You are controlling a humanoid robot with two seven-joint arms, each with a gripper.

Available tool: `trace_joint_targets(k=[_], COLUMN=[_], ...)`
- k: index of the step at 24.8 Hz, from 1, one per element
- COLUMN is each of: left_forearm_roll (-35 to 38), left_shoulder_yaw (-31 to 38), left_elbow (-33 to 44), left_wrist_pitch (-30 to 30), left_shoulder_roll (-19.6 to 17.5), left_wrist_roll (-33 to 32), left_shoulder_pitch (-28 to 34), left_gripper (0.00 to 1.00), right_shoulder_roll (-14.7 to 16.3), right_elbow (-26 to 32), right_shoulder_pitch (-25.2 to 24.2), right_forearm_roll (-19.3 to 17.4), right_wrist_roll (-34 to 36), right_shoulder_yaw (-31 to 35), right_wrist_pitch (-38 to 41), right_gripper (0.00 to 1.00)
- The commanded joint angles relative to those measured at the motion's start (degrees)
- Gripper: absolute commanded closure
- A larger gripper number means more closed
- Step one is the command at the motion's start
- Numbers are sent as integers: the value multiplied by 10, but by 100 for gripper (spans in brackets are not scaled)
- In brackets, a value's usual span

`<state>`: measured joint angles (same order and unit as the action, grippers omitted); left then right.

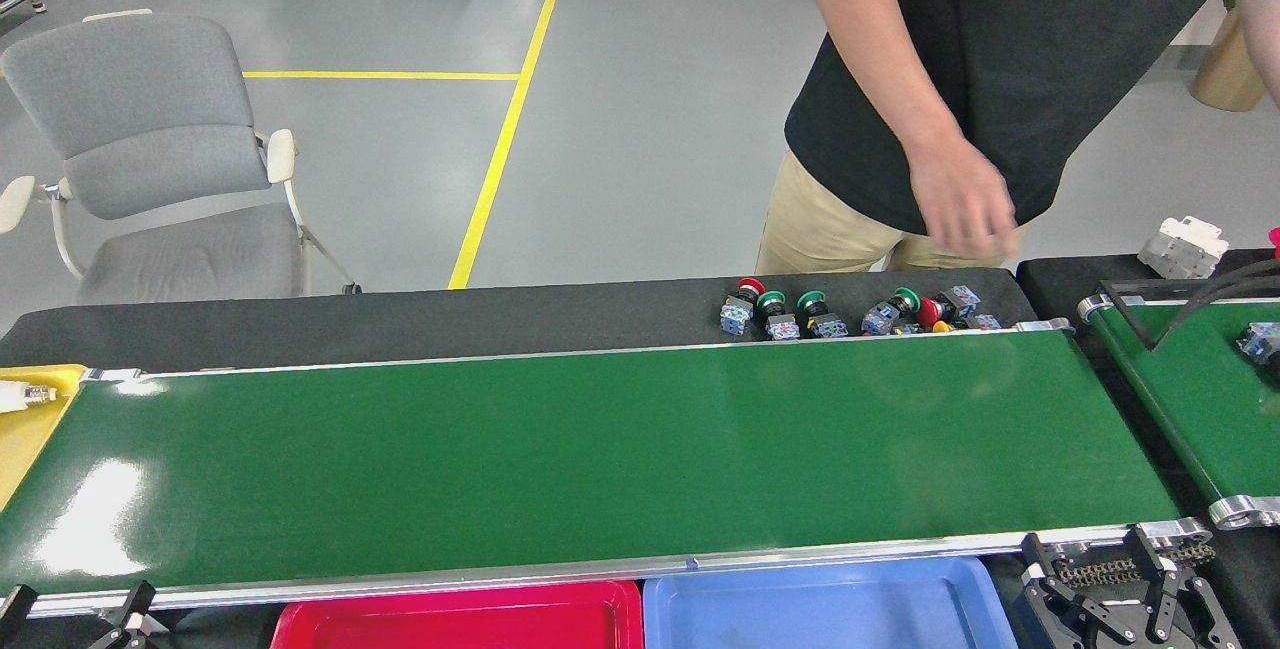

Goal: Pick switch part from conveyor to tray

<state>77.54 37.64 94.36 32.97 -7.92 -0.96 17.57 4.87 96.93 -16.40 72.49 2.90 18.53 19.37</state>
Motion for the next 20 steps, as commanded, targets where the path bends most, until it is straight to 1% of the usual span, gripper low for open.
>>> trace_joint_targets(k=[1, 4, 7, 11, 14, 20], left_forearm_roll=[0, 0, -1, -2, -3, -3], left_shoulder_yaw=[7, 19, 19, 20, 20, 21], left_elbow=[4, -7, -12, -17, -16, -16], left_wrist_pitch=[-2, -2, -2, -2, -1, -2], left_shoulder_roll=[2, 4, 4, 4, 4, 4], left_wrist_roll=[6, 6, 6, 7, 8, 8], left_shoulder_pitch=[3, 9, 10, 10, 10, 10], left_gripper=[0, 0, 0, 0, 0, 0], right_shoulder_roll=[6, 5, 4, 3, 2, 1], right_elbow=[10, 9, 7, 9, 9, 10], right_shoulder_pitch=[-4, -12, -14, -13, -7, -6], right_forearm_roll=[0, 1, 1, 0, 0, 0], right_wrist_roll=[2, 1, 2, 1, -1, -2], right_shoulder_yaw=[-2, -8, -37, -60, -63, -63], right_wrist_pitch=[2, 2, 2, 4, 15, 15], right_gripper=[1, 0, 0, 0, 0, 0])
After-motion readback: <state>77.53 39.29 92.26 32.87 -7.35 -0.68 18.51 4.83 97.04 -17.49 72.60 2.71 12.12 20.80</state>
